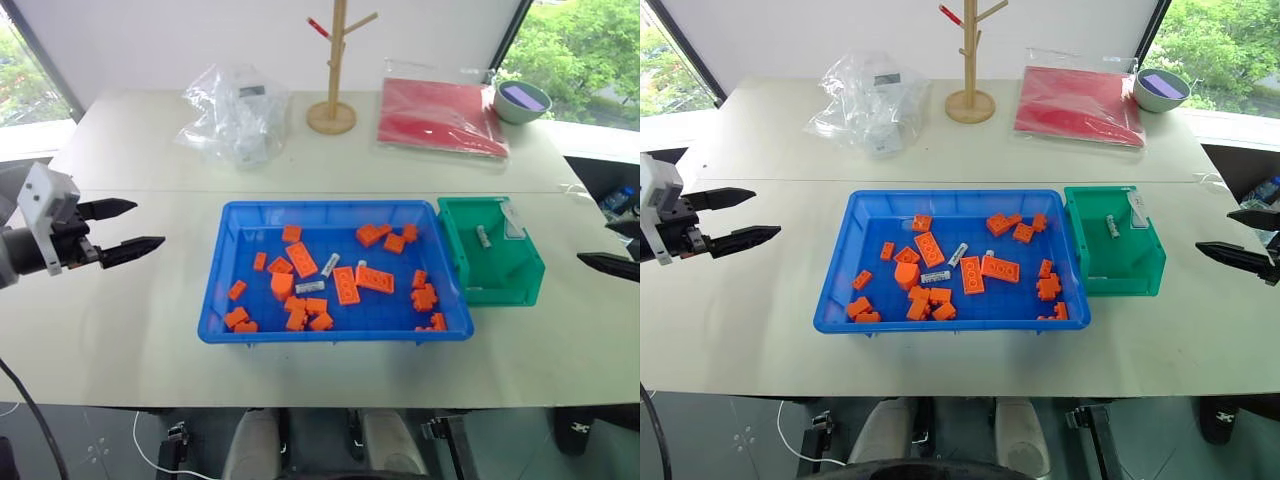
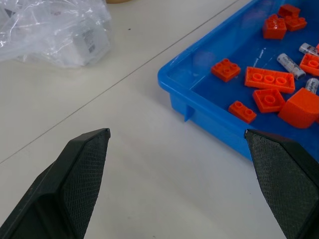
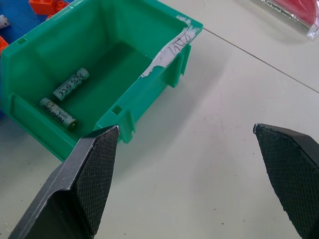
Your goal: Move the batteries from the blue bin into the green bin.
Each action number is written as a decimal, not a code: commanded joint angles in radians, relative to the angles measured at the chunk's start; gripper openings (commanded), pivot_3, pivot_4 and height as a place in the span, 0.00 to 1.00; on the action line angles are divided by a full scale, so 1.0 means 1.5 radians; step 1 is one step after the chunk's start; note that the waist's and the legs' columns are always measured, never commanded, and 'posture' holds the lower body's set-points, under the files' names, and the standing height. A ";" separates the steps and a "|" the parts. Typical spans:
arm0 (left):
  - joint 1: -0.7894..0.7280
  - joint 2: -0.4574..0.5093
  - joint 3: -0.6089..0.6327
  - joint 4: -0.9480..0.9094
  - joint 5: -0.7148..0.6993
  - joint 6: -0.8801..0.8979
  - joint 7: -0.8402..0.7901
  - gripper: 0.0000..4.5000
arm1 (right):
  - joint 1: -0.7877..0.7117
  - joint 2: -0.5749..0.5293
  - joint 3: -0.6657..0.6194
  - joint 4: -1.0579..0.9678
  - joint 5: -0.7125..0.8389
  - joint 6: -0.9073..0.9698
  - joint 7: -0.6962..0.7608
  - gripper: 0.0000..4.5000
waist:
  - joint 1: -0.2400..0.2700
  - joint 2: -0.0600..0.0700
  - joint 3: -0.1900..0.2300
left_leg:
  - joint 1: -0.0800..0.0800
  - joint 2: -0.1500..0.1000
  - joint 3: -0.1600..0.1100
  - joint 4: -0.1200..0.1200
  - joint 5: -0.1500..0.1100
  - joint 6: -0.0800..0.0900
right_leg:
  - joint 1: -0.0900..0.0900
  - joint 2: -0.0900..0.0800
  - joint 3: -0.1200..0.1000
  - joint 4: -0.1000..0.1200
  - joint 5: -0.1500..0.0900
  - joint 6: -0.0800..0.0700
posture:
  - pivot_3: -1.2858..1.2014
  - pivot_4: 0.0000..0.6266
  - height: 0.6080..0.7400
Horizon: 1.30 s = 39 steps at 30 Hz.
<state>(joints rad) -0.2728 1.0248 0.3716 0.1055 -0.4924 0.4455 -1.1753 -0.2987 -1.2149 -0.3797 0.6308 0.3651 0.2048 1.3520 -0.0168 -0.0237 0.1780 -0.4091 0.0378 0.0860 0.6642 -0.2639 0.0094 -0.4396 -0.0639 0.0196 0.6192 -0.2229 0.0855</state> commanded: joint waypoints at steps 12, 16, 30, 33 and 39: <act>-0.028 0.003 0.004 -0.003 0.013 -0.026 0.017 1.00 | -0.067 -0.004 0.007 0.087 -0.021 -0.056 -0.015 0.99 | -0.002 0.000 0.000 | 0.000 -0.001 0.000 0.000 0.000 0.000 | 0.000 0.000 0.000 0.000 0.000 0.000 | 0.52 0.24 0.97; -0.029 -0.010 0.007 -0.030 -0.006 -0.006 0.027 1.00 | -0.115 -0.010 0.022 0.108 -0.031 -0.059 -0.017 0.99 | -0.002 0.000 0.000 | 0.000 -0.001 0.000 0.000 0.000 0.000 | 0.000 0.000 0.001 0.001 0.000 0.000 | 0.52 0.24 0.97; -0.019 0.004 -0.064 -0.246 -0.114 0.093 -0.066 1.00 | -0.345 0.133 0.211 -0.252 0.000 0.144 0.004 0.99 | -0.003 0.001 0.001 | 0.001 -0.001 0.000 0.001 0.000 0.000 | -0.001 0.001 0.001 0.004 0.000 0.000 | 0.52 0.24 0.97; -0.016 -0.002 -0.093 -0.278 -0.091 0.065 -0.065 1.00 | -0.371 0.215 0.279 -0.365 0.016 0.215 -0.015 0.99 | -0.001 0.001 0.001 | 0.000 -0.002 0.000 0.001 0.000 0.000 | -0.002 0.001 0.001 0.007 0.000 0.000 | 0.52 0.24 0.97; -0.005 0.000 -0.129 -0.293 -0.060 0.034 -0.064 1.00 | -0.384 0.357 0.383 -0.455 0.004 0.298 -0.084 0.99 | 0.004 0.001 0.001 | -0.001 -0.002 0.000 0.002 0.000 0.000 | -0.002 0.001 0.000 0.007 0.000 0.000 | 0.52 0.24 0.97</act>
<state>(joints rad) -0.2800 1.0146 0.1742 -0.3095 -0.5960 0.5232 -1.2674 -0.8485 -0.6862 0.1912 -0.0170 0.3742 0.6338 1.2537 -0.0112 -0.0228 0.1789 -0.4103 0.0346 0.0858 0.6670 -0.2633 0.0089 -0.4428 -0.0627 0.0189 0.6302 -0.2229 0.0857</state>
